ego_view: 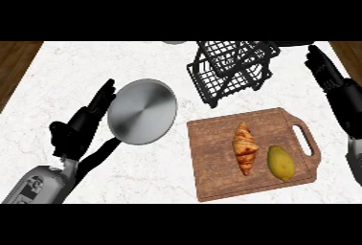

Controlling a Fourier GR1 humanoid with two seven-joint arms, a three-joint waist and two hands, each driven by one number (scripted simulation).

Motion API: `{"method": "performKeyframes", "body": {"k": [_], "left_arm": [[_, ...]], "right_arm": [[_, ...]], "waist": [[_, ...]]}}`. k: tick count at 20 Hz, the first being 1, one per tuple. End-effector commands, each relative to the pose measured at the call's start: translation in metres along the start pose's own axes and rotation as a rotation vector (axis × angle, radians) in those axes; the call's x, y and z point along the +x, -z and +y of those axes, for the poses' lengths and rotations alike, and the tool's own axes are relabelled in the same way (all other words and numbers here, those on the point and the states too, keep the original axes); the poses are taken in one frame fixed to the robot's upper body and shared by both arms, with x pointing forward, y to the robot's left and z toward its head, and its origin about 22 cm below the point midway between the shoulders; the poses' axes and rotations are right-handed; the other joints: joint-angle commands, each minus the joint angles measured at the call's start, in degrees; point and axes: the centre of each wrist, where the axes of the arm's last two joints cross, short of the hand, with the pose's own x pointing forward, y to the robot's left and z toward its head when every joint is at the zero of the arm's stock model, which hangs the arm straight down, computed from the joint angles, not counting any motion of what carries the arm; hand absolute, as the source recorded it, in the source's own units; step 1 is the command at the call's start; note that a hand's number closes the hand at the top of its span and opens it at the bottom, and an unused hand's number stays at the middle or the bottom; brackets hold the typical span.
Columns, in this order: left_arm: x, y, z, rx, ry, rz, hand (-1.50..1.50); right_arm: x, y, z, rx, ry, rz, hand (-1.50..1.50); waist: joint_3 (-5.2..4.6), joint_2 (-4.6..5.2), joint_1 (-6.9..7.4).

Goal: Pick the croissant from the cutting board and place it in the tiered basket

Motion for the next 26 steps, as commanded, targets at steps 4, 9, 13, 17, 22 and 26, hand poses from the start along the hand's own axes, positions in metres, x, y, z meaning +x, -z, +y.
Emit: {"method": "performKeyframes", "body": {"k": [4, 9, 13, 17, 22, 26], "left_arm": [[0.007, 0.012, -0.015, 0.168, 0.021, -0.079, 0.00], [0.000, 0.009, -0.015, 0.235, -0.036, -0.081, 0.00], [-0.010, -0.004, -0.031, 0.247, -0.053, -0.058, 0.00], [-0.019, -0.005, -0.033, 0.260, -0.023, -0.075, 0.00], [-0.021, -0.011, -0.029, 0.259, -0.032, -0.054, 0.00], [-0.011, -0.009, -0.029, 0.243, -0.028, -0.072, 0.00]], "right_arm": [[0.010, 0.024, -0.015, 0.047, 0.288, -0.097, 1.50], [-0.056, 0.003, 0.003, -0.088, 0.360, 0.188, -1.50], [-0.064, -0.008, 0.011, 0.213, 0.705, 0.092, -1.50], [-0.032, -0.022, -0.042, 0.385, 0.560, -0.010, -1.50], [0.037, -0.015, -0.073, 0.482, 0.074, 0.033, -1.50], [0.095, -0.005, -0.073, 0.620, -0.337, 0.036, -1.50]], "waist": [[-1.67, 0.51, 1.35], [-1.69, 0.84, 1.50], [-1.62, 0.37, 1.11], [-1.76, 0.13, -0.20], [-1.92, -0.30, -0.44], [-1.94, -0.41, 1.17]]}}
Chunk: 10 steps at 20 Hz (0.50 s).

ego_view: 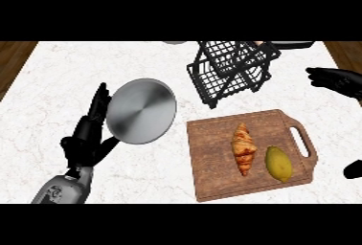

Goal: Pick the croissant from the cutting board and place it in the tiered basket

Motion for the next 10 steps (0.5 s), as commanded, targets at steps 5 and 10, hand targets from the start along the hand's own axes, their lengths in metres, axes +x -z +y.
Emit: {"method": "performKeyframes", "body": {"k": [5, 10], "left_arm": [[-0.003, 0.005, -0.005, -0.005, 0.014, 0.001, 0.00], [-0.006, 0.000, -0.010, -0.016, 0.008, -0.012, 0.00]], "right_arm": [[0.099, 0.017, 0.033, 0.190, -0.660, 0.197, -1.50], [0.116, 0.044, 0.085, 0.226, -0.809, 0.290, -1.50]], "waist": [[-0.14, 0.30, 1.31], [-0.07, 0.45, 1.81]]}}
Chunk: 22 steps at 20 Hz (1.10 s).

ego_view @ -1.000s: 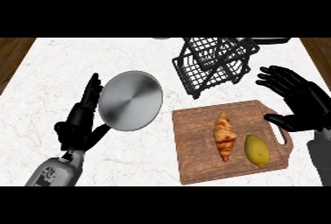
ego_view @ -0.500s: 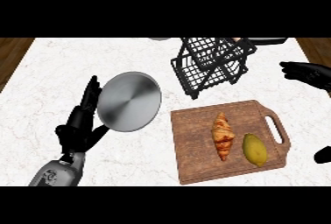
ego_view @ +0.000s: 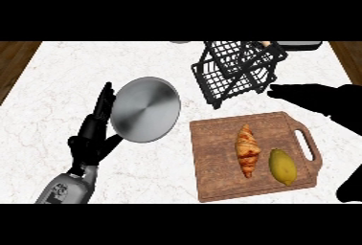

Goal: Pick the croissant from the cutting board and place it in the tiered basket

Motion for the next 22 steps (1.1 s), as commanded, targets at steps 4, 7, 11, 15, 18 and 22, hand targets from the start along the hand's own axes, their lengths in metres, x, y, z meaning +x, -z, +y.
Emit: {"method": "performKeyframes", "body": {"k": [4, 7, 11, 15, 18, 22], "left_arm": [[0.011, 0.002, 0.000, 0.015, 0.000, -0.005, 0.00], [0.005, -0.002, 0.025, 0.023, 0.023, -0.011, 0.00], [0.009, -0.007, -0.008, 0.015, 0.000, 0.007, 0.00], [0.007, -0.003, 0.000, 0.022, -0.007, 0.000, 0.00], [0.011, 0.008, 0.004, 0.026, -0.002, 0.006, 0.00], [-0.006, -0.004, 0.003, 0.035, -0.001, 0.005, 0.00]], "right_arm": [[0.071, 0.027, 0.020, 0.082, -0.172, 0.089, -1.50], [0.093, 0.041, 0.039, 0.096, -0.147, 0.104, -1.50], [0.099, 0.065, 0.025, 0.126, -0.192, 0.125, -1.50], [0.106, 0.082, 0.058, 0.198, -0.210, 0.170, -1.50], [0.109, 0.080, 0.063, 0.225, -0.256, 0.215, -1.50], [0.093, 0.071, 0.063, 0.258, -0.267, 0.257, -1.50]], "waist": [[0.13, -0.02, -0.41], [0.13, -0.10, -0.53], [0.19, 0.02, -0.48], [0.19, -0.04, -0.86], [0.16, -0.12, -1.35], [0.17, -0.12, -1.75]]}}
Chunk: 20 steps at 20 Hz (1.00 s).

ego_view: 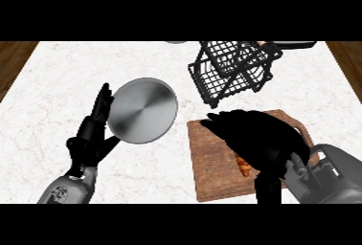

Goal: Pick the croissant from the cutting board and place it in the tiered basket

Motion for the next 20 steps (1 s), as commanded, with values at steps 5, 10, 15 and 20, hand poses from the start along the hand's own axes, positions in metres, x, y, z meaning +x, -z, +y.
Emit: {"method": "performKeyframes", "body": {"k": [5, 10, 15, 20], "left_arm": [[0.007, 0.012, -0.003, 0.000, -0.002, -0.005, 0.00], [0.003, 0.004, -0.008, -0.014, -0.011, -0.003, 0.00], [0.002, -0.007, 0.002, -0.030, -0.011, -0.006, 0.00], [0.003, 0.011, -0.005, -0.017, -0.012, -0.005, 0.00]], "right_arm": [[0.004, 0.006, 0.008, 0.031, -0.128, 0.182, -1.50], [0.001, -0.001, 0.006, 0.024, -0.192, 0.215, -1.50], [-0.001, 0.006, 0.022, 0.059, -0.221, 0.189, -1.50], [-0.002, 0.029, 0.030, 0.054, -0.335, 0.143, -1.50]], "waist": [[0.05, 0.10, -0.15], [0.03, 0.02, -0.23], [0.06, 0.04, 0.10], [0.11, 0.35, 0.37]]}}
